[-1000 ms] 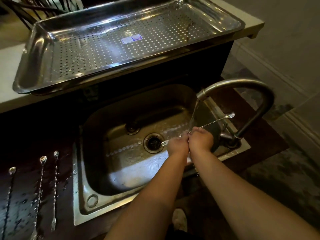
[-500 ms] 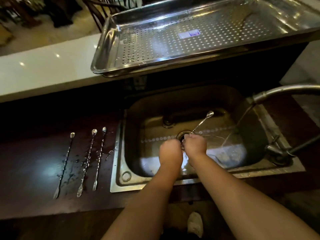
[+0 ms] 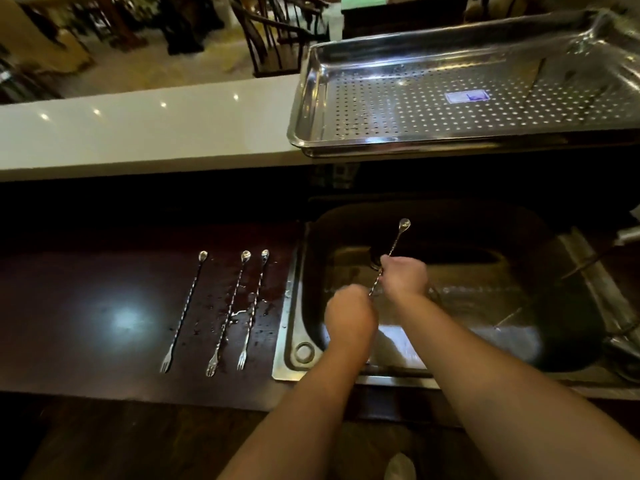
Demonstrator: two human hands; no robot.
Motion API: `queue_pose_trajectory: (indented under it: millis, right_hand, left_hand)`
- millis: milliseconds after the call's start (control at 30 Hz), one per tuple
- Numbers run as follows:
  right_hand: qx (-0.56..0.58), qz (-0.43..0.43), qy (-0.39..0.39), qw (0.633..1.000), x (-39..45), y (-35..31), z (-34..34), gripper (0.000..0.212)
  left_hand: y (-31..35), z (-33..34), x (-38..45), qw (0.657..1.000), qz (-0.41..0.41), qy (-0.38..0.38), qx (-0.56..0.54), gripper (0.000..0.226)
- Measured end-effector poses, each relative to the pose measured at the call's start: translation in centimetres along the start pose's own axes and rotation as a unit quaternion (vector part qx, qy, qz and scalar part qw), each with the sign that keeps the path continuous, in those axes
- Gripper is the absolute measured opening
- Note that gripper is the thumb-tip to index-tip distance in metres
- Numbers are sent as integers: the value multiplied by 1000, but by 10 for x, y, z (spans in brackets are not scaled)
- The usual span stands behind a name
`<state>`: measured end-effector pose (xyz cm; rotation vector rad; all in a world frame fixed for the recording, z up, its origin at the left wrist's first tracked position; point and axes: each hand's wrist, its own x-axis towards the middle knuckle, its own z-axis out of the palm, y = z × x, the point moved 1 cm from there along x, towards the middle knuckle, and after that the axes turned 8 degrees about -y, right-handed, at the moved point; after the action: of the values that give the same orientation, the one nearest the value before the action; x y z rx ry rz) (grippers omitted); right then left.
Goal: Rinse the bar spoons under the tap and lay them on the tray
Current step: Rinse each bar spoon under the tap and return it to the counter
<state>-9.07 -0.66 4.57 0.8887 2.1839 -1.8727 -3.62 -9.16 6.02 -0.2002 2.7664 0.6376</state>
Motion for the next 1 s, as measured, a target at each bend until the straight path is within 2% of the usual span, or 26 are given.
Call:
queue_pose_trajectory:
  millis: [100, 300, 433, 700, 867, 1000]
  right_hand:
    - [-40, -10, -12, 999, -13, -8, 29, 24]
    - [-48, -15, -51, 997, -35, -6, 108, 17]
    - [-109, -25, -72, 991, -56, -7, 160, 23]
    - [-172, -61, -115, 976, -94, -3, 253, 22]
    - [-263, -79, -150, 950, -105, 0, 290, 30]
    - [-328, -78, -140, 931, -107, 3, 308, 25]
  left_hand:
    - [-28, -16, 2, 1000, -20, 3, -16, 20]
    - [-97, -48, 3, 998, -42, 5, -35, 19]
    - [-146, -70, 0, 996, -68, 7, -55, 23]
    - [-231, -101, -3, 991, -126, 16, -47, 21]
    - [-268, -107, -4, 992, -122, 16, -29, 25]
    - [-282, -104, -2, 991, -129, 15, -28, 26]
